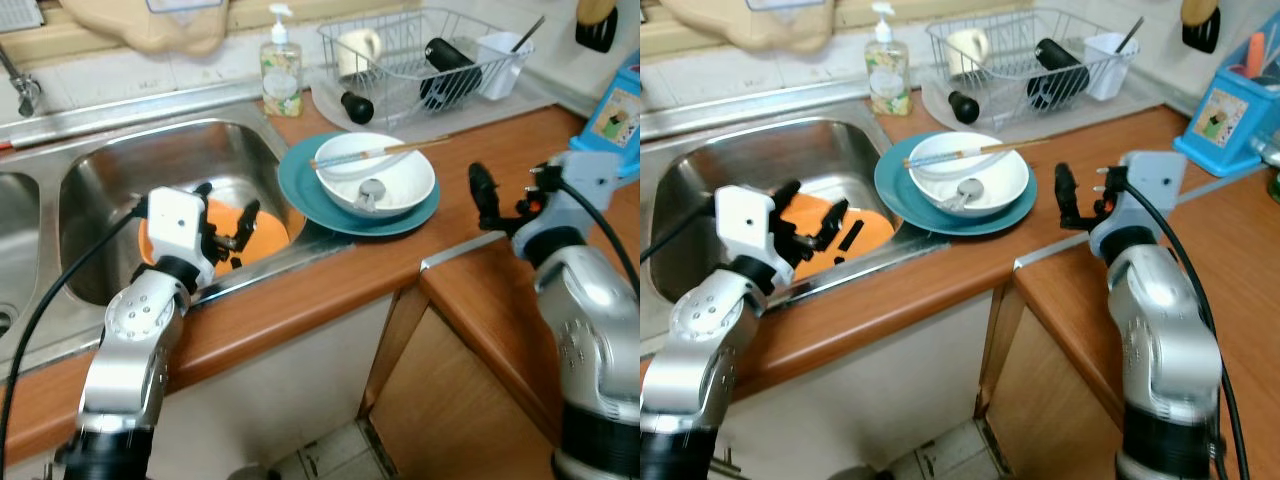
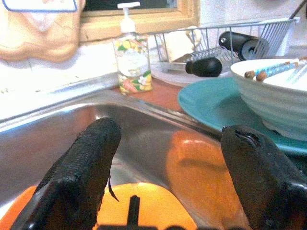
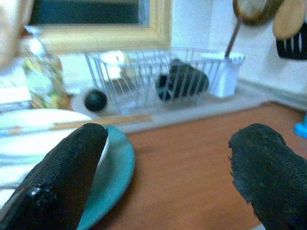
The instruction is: Kitchen organization
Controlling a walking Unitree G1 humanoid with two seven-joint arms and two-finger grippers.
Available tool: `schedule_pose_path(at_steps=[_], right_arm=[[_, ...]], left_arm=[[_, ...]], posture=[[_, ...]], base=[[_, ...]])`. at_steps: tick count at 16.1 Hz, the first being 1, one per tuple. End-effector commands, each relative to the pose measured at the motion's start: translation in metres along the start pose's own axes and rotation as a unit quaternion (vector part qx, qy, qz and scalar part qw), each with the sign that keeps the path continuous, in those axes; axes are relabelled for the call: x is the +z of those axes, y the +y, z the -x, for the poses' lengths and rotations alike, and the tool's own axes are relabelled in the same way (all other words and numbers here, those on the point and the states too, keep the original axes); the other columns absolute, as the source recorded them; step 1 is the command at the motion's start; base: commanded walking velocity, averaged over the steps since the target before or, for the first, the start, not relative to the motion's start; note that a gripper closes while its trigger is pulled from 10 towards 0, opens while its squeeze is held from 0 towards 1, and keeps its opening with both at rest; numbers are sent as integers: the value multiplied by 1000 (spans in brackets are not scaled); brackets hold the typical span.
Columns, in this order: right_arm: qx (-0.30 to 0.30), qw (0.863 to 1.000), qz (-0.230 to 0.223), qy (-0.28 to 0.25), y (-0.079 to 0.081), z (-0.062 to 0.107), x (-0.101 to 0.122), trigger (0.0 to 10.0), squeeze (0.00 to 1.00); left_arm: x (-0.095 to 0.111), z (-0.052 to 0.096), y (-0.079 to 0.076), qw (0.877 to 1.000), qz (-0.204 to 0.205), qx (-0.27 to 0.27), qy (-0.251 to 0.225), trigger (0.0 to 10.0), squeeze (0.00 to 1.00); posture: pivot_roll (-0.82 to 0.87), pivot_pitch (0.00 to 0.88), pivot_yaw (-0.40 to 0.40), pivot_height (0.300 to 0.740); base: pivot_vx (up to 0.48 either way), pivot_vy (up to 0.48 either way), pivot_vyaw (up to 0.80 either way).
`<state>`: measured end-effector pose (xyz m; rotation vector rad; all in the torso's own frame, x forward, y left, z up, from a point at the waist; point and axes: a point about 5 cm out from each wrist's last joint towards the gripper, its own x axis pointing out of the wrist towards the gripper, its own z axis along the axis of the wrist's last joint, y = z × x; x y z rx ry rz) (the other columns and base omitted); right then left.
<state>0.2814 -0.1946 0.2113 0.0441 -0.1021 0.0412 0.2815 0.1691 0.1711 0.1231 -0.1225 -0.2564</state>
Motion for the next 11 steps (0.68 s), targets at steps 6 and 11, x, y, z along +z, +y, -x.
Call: schedule_pose_path(at_steps=[6,11], right_arm=[[30,998,-40,-40,33,18,9,10000,0],[37,998,-32,-27,39,26,4,10000,0]], left_arm=[[4,-2,-15,998,25,50,-1,10000,0],[2,1,-19,999,30,38,8,10000,0]], posture=[[-122,0,47,740],[-130,0,51,740]], base=[[0,0,0],[0,274,0]])
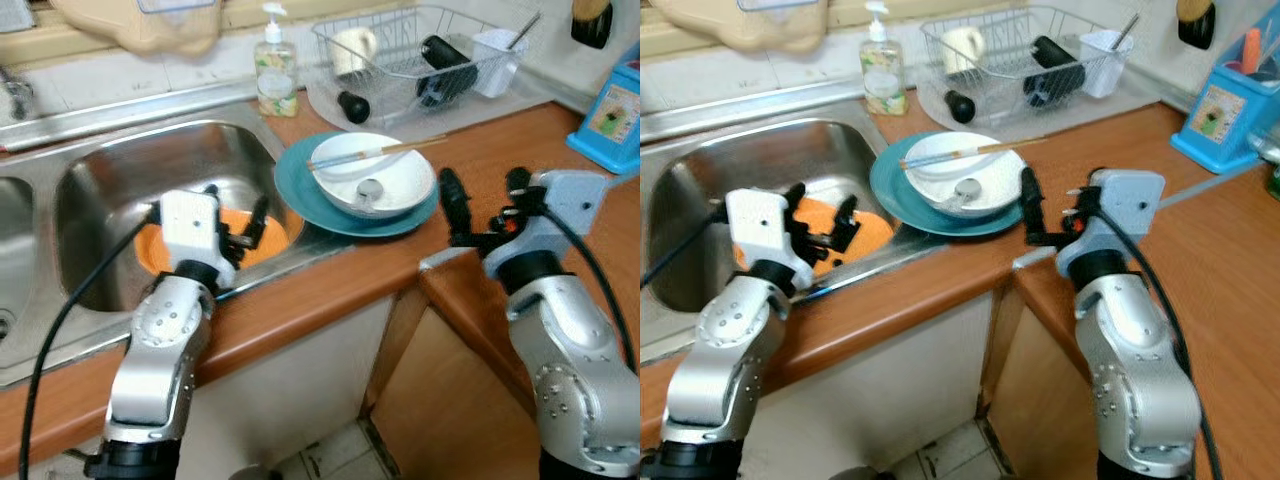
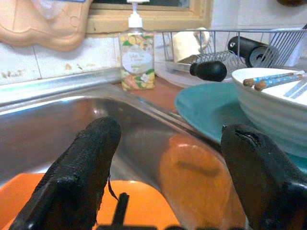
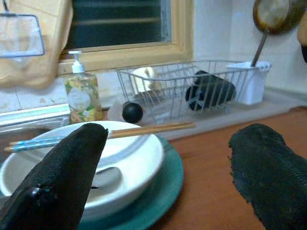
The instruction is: Kitchen organization
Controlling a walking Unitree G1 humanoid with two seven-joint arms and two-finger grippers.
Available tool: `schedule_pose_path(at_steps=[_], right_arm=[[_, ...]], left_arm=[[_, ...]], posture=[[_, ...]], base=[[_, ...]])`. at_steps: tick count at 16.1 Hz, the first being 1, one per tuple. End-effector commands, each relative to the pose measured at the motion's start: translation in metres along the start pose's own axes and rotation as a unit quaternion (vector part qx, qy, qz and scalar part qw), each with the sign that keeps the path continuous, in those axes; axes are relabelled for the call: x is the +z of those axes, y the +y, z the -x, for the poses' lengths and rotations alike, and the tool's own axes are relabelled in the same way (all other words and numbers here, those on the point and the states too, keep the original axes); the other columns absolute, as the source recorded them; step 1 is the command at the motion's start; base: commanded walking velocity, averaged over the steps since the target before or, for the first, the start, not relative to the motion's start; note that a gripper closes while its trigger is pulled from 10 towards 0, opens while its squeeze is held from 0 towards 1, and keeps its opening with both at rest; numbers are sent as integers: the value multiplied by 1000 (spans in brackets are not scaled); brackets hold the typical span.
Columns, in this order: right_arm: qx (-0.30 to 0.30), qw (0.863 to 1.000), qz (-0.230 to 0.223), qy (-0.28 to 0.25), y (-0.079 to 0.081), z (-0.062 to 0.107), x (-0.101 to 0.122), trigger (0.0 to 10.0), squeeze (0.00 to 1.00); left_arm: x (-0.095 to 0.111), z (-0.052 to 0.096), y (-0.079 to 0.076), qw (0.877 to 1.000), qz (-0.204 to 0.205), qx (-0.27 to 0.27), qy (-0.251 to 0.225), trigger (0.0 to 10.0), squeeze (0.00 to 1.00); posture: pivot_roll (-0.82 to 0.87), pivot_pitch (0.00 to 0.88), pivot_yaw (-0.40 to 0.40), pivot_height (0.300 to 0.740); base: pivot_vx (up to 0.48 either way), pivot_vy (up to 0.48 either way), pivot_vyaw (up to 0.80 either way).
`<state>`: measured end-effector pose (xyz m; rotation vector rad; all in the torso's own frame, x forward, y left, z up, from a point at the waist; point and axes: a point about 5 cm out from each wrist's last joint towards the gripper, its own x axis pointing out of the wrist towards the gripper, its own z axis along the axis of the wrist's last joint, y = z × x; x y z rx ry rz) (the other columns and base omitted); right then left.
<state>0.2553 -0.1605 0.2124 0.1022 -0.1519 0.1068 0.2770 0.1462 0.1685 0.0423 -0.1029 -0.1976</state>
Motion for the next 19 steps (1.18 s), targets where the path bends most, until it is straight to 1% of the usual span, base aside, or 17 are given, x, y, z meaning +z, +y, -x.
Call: schedule_pose_path(at_steps=[1,3,5,6,7,9,11,17,19], right_arm=[[1,1000,3,-1,2,1,1,10000,0],[-8,1000,10,3,-2,1,0,10000,0],[-7,1000,9,10,-3,3,-2,10000,0],[9,1000,9,14,0,5,-2,10000,0],[23,999,30,18,3,5,-3,10000,0],[19,999,37,17,3,5,-3,10000,0],[3,1000,15,13,0,5,-2,10000,0],[3,1000,22,11,-3,4,-1,10000,0],[8,1000,24,12,-2,3,-1,10000,0]], left_arm=[[1,5,2,1000,-14,1,6,10000,0],[-1,8,-1,1000,-14,3,11,10000,0],[-2,10,-2,1000,-14,4,11,10000,0],[-2,11,-3,1000,-25,5,14,10000,0],[-1,11,-4,999,-35,7,17,10000,0],[-1,11,-4,999,-32,7,17,10000,0],[-2,11,-3,1000,-6,14,21,10000,0],[-4,8,-3,999,-10,19,30,10000,0],[-1,7,-2,1000,-9,15,20,10000,0]], posture=[[-130,0,48,740],[-128,0,42,740],[-125,0,35,740],[-124,0,31,740],[-124,0,30,740],[-124,0,31,740],[-125,0,33,740],[-124,0,34,740],[-121,0,30,740]], base=[[0,0,0],[0,0,0],[0,0,0],[0,0,0],[0,-480,800],[0,-480,800],[0,0,0],[0,0,0],[0,0,0]])
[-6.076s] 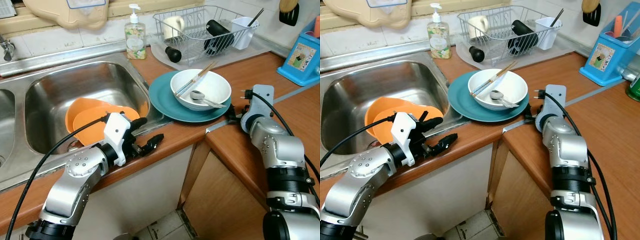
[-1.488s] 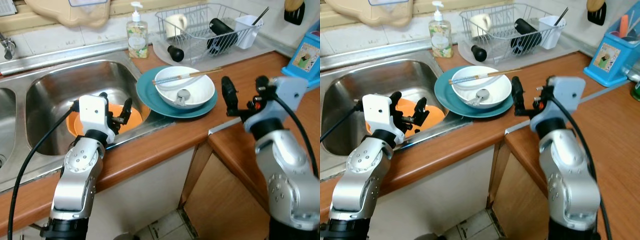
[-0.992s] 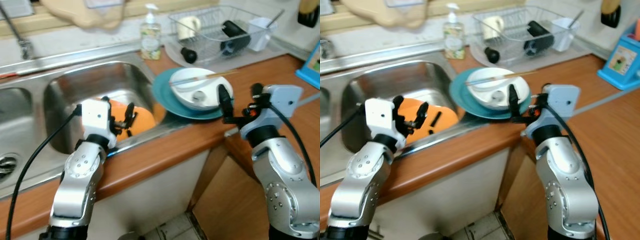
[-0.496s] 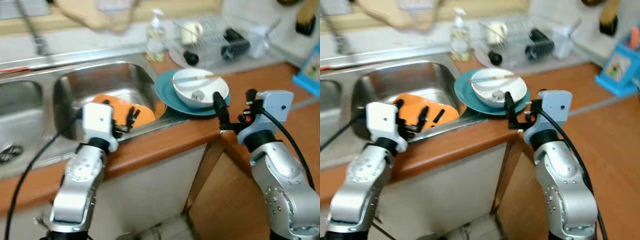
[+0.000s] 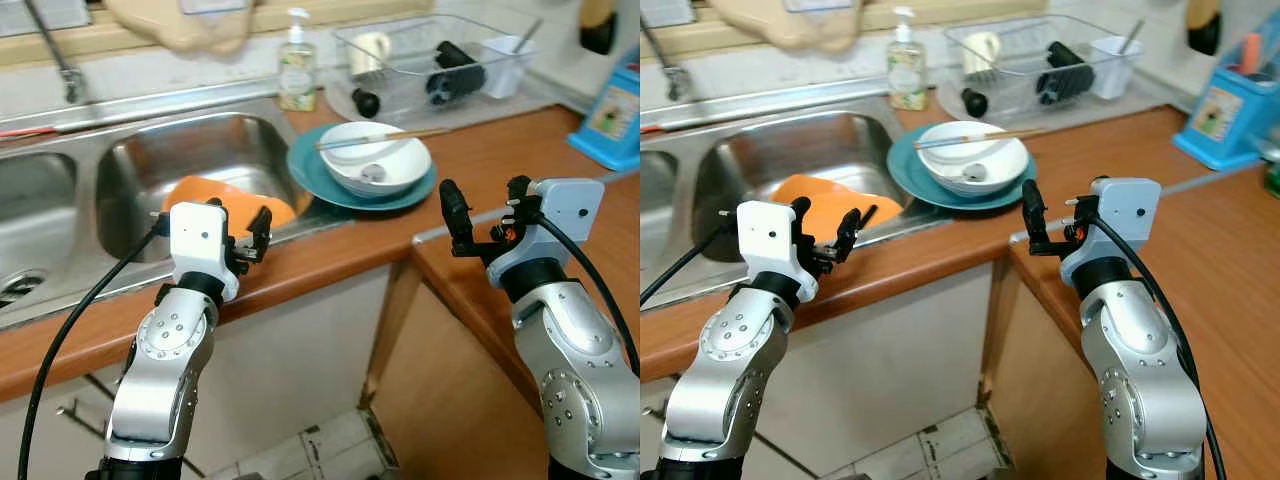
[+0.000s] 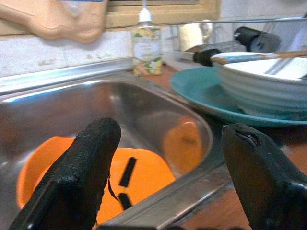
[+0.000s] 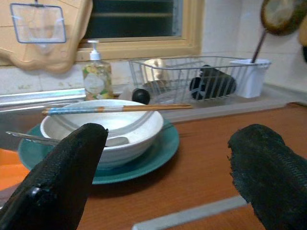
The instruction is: Kitchen organization
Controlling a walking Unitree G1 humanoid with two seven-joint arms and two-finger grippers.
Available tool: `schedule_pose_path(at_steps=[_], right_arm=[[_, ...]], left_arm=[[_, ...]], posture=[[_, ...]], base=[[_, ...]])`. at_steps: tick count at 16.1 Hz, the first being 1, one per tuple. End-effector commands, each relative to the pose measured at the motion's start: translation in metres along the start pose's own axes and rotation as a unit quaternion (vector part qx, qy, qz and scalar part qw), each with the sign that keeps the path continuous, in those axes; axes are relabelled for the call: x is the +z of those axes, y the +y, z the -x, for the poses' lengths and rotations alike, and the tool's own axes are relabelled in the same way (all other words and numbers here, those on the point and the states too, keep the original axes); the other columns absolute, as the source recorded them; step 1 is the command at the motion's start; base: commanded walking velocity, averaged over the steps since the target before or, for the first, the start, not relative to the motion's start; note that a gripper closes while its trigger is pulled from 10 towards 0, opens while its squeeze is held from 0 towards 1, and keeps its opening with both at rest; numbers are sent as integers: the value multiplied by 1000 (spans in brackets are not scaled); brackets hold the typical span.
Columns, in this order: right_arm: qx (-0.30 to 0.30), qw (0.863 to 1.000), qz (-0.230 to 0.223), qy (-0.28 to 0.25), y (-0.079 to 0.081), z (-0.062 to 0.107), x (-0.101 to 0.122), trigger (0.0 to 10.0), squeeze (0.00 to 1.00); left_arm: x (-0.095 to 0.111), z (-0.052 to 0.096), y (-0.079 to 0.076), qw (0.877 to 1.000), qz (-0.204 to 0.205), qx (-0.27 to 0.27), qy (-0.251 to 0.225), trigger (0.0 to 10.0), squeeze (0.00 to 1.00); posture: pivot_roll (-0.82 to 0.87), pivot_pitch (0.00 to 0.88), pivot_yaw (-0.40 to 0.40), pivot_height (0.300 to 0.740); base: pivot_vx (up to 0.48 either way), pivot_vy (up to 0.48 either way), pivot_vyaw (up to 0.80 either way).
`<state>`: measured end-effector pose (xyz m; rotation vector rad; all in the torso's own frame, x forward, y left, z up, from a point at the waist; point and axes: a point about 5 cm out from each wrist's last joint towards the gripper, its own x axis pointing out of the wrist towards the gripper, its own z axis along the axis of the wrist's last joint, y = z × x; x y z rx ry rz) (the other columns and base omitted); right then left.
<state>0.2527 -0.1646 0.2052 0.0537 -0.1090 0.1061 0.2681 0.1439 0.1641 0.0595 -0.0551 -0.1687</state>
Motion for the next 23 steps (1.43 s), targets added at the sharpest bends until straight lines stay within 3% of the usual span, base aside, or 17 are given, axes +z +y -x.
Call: schedule_pose_path(at_steps=[1,12,16,18,23], right_arm=[[11,1000,2,-10,4,-1,5,10000,0],[22,1000,11,-10,8,-3,5,10000,0],[57,997,52,-13,15,-4,8,10000,0],[46,998,25,-21,15,-4,8,10000,0],[53,997,41,-24,14,-4,10,10000,0]], left_arm=[[5,-1,3,1000,2,-4,-11,10000,0],[7,-4,3,1000,6,-18,-11,10000,0],[6,-2,5,1000,7,-14,-11,10000,0],[6,0,6,1000,7,-12,-10,10000,0],[2,0,1,1000,6,-24,-3,10000,0]], posture=[[-119,0,28,740],[-128,0,38,740],[-123,0,31,740],[-122,0,27,740],[-126,0,28,740]], base=[[0,0,0],[241,0,0],[272,0,400],[268,0,0],[0,0,0]])
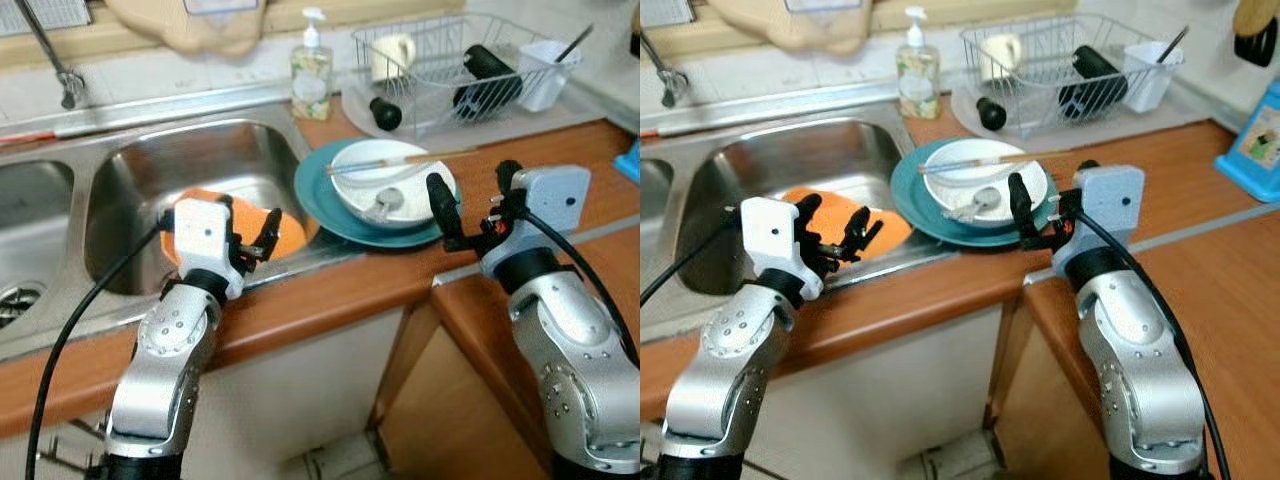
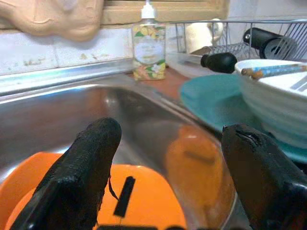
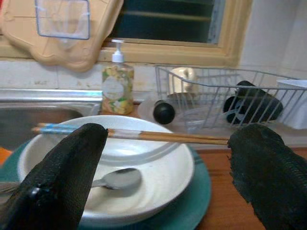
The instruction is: Kitchen organization
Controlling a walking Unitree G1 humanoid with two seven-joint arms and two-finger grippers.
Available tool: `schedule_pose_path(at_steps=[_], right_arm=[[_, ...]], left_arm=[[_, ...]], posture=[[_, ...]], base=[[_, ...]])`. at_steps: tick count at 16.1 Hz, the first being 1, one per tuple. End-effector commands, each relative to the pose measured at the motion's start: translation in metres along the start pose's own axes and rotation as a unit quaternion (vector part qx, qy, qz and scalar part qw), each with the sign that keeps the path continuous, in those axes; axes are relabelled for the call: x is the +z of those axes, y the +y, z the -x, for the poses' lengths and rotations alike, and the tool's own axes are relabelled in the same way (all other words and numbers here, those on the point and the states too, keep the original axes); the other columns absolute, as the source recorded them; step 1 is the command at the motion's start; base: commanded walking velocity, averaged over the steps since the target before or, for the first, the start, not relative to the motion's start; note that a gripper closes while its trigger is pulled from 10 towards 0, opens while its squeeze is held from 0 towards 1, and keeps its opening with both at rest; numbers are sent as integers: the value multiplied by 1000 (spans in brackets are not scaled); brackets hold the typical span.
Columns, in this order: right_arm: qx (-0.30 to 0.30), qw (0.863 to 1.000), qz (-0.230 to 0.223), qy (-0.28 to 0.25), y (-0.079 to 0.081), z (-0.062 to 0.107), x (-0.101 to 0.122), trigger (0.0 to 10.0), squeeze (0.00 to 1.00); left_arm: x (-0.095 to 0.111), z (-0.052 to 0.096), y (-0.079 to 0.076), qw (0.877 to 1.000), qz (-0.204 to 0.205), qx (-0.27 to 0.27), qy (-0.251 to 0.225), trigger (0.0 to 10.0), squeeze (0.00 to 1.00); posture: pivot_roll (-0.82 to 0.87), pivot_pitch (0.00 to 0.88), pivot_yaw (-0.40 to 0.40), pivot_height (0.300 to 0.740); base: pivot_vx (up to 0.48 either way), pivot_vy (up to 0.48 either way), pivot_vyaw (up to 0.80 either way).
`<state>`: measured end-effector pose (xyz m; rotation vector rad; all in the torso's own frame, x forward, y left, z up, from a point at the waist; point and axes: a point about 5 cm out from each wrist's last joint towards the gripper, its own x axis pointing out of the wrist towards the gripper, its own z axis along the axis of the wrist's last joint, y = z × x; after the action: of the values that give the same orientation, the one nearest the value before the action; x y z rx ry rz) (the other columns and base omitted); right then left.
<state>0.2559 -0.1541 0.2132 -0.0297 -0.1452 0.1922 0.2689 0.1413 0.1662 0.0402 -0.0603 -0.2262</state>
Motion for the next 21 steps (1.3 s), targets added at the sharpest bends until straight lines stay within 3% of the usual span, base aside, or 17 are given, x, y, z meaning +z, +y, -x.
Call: schedule_pose_path(at_steps=[1,8,12,16,21], right_arm=[[7,1000,1,-11,3,0,3,10000,0],[16,1000,18,-15,-1,-11,6,10000,0],[10,1000,20,-16,-3,-15,5,10000,0],[-6,1000,-5,2,1,-9,-6,10000,0],[-24,1000,-19,2,2,0,-8,10000,0]], left_arm=[[0,1,4,1000,-4,6,1,10000,0],[-3,-1,9,1000,-3,1,7,10000,0],[-4,-3,3,1000,10,-1,5,10000,0],[-9,1,-2,1000,1,-10,16,10000,0],[-10,0,-1,1000,5,-3,18,10000,0]], posture=[[-125,0,25,740],[-113,0,5,740],[-119,0,3,740],[-122,0,7,740],[-130,0,13,740]], base=[[0,0,0],[0,0,0],[0,0,0],[0,311,0],[0,0,0]])
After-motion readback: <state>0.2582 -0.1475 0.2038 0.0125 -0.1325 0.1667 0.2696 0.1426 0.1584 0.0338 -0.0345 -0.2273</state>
